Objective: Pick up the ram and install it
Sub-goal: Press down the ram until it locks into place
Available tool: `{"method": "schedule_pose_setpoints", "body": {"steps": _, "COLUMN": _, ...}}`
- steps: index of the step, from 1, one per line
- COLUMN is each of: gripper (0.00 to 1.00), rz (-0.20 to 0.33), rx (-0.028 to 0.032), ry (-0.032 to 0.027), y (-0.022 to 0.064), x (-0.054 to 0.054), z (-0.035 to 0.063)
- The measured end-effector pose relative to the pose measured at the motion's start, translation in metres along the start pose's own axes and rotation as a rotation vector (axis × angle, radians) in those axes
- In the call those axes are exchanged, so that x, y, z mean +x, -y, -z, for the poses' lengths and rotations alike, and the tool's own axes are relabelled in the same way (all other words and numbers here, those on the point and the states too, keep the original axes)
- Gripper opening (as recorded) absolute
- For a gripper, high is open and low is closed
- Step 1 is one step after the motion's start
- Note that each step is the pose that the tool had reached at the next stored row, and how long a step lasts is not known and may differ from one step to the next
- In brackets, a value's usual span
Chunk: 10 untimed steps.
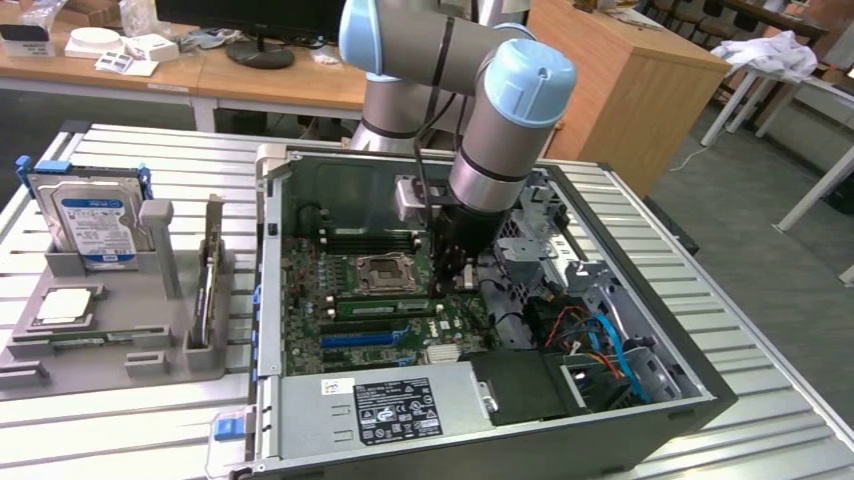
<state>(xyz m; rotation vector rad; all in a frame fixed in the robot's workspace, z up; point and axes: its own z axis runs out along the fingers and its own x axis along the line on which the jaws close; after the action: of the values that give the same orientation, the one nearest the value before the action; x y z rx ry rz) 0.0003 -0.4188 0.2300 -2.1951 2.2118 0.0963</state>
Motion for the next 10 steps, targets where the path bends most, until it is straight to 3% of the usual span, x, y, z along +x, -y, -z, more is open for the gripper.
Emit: {"method": "schedule_pose_setpoints", "body": {"steps": 10, "gripper": 0.11, "rz": 0.000, "rx": -0.0001, "ry": -0.0002, "y": 0.0000, "x": 0.0002, "z": -0.0019}}
